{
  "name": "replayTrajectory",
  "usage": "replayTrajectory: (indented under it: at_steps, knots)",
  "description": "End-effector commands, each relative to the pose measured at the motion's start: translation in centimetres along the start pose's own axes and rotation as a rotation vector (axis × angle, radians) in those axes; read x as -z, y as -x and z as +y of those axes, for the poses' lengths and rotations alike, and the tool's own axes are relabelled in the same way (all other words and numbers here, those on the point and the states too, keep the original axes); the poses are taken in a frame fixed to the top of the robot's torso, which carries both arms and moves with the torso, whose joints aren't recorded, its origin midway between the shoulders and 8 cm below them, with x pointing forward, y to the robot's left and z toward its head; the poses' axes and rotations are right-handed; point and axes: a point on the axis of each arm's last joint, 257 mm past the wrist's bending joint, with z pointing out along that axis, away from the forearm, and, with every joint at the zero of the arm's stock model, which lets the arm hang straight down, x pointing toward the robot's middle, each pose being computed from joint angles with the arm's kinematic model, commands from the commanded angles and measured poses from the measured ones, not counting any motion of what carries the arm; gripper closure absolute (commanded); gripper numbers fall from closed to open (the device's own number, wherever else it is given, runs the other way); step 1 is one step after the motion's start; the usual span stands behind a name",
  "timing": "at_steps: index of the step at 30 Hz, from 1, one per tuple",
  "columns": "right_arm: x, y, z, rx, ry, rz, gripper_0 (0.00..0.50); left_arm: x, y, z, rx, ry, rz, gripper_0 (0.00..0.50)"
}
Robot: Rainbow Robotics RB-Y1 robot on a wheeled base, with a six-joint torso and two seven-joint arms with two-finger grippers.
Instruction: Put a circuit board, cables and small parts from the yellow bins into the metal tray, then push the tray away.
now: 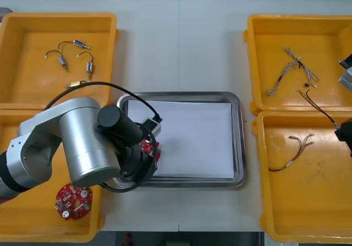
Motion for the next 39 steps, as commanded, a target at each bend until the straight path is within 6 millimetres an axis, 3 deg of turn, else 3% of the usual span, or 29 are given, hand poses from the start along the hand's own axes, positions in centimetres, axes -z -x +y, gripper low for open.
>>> replayTrajectory:
  at_steps: [1,2,3,4,6,12,21,29,33,39]
  knots:
    - [0.7,0.4,-0.1,0.063,-0.033,-0.003,0.500,0.2,1.9,-1.0,-0.050,0.004,-0.050,0.462]
    - [0.7,0.4,-0.1,0.063,-0.033,-0.003,0.500,0.2,1.9,-1.0,-0.050,0.004,-0.051,0.422]
    - [0.7,0.4,-0.1,0.064,-0.034,-0.003,0.500,0.2,1.8,-1.1,-0.048,0.004,-0.050,0.258]
    - [0.7,0.4,-0.2,0.061,-0.035,-0.003,0.500,0.2,1.8,-1.2,-0.046,0.001,-0.050,0.127]
    - [0.7,0.4,-0.2,0.062,-0.035,-0.004,0.500,0.2,1.9,-1.1,-0.044,0.002,-0.051,0.000]
    - [0.7,0.4,-0.3,0.060,-0.038,-0.004,0.500,0.7,2.0,-1.2,-0.041,0.002,-0.058,0.000]
    - [0.9,0.7,-0.1,0.068,-0.032,-0.011,0.500,5.1,2.8,0.1,-0.005,0.028,-0.056,0.000]
    - [1.1,1.9,1.2,0.152,-0.026,-0.005,0.500,10.5,4.0,3.1,0.091,0.048,-0.046,0.000]
    - [1.1,3.2,2.6,0.221,-0.010,-0.013,0.500,12.8,6.6,4.5,0.146,0.043,-0.124,0.000]
    - [0.6,5.0,5.3,0.358,0.000,-0.015,0.500,14.8,8.3,8.1,0.241,0.058,-0.180,0.000]
